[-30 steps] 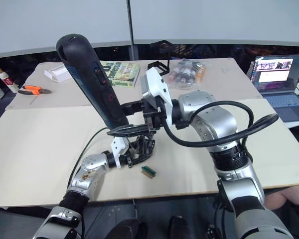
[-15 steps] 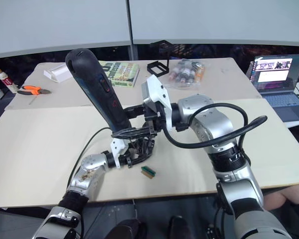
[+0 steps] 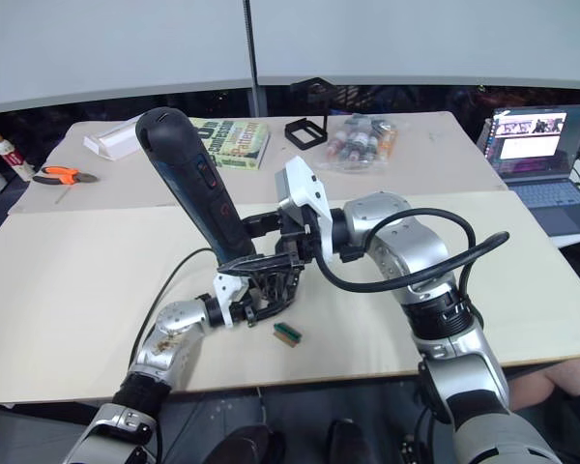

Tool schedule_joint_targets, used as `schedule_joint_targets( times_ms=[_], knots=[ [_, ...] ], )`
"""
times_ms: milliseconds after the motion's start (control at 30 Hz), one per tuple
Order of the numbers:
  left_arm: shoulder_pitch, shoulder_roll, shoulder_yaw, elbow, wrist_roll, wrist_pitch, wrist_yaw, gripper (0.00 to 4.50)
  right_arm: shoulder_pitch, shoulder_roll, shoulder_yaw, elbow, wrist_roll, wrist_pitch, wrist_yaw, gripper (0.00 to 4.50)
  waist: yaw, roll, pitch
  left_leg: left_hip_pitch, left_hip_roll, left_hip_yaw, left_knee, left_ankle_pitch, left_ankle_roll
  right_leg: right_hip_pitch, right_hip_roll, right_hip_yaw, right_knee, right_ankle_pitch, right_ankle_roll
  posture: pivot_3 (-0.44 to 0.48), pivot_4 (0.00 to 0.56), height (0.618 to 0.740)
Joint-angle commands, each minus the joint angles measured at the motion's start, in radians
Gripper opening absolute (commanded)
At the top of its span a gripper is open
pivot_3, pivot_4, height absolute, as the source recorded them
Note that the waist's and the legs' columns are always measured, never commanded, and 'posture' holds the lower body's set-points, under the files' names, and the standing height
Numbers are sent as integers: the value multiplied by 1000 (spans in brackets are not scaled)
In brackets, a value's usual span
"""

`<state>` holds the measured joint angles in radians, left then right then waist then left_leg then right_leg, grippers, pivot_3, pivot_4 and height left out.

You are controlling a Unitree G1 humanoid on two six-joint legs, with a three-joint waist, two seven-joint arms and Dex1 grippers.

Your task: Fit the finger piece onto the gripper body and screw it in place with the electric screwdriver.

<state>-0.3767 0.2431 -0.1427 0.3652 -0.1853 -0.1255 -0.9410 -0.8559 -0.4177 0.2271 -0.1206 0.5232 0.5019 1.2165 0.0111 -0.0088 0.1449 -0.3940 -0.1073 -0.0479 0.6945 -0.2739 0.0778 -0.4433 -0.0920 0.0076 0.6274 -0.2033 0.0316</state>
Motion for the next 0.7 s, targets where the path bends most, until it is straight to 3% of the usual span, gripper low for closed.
schedule_joint_targets(
  times_ms=[33,700],
  knots=[
    [18,-2,-17,-21,0,10,-6,2475,-18,7,-29,-41,9,-33,-6,1934,0,0,0,0,0,0,0,0,0,0,0,0,0,0,0,0,150,740],
    [19,-5,-19,-14,0,6,-6,2475,-37,6,-40,-3,-13,-58,-4,1934,0,0,0,0,0,0,0,0,0,0,0,0,0,0,0,0,150,740]
  ],
)
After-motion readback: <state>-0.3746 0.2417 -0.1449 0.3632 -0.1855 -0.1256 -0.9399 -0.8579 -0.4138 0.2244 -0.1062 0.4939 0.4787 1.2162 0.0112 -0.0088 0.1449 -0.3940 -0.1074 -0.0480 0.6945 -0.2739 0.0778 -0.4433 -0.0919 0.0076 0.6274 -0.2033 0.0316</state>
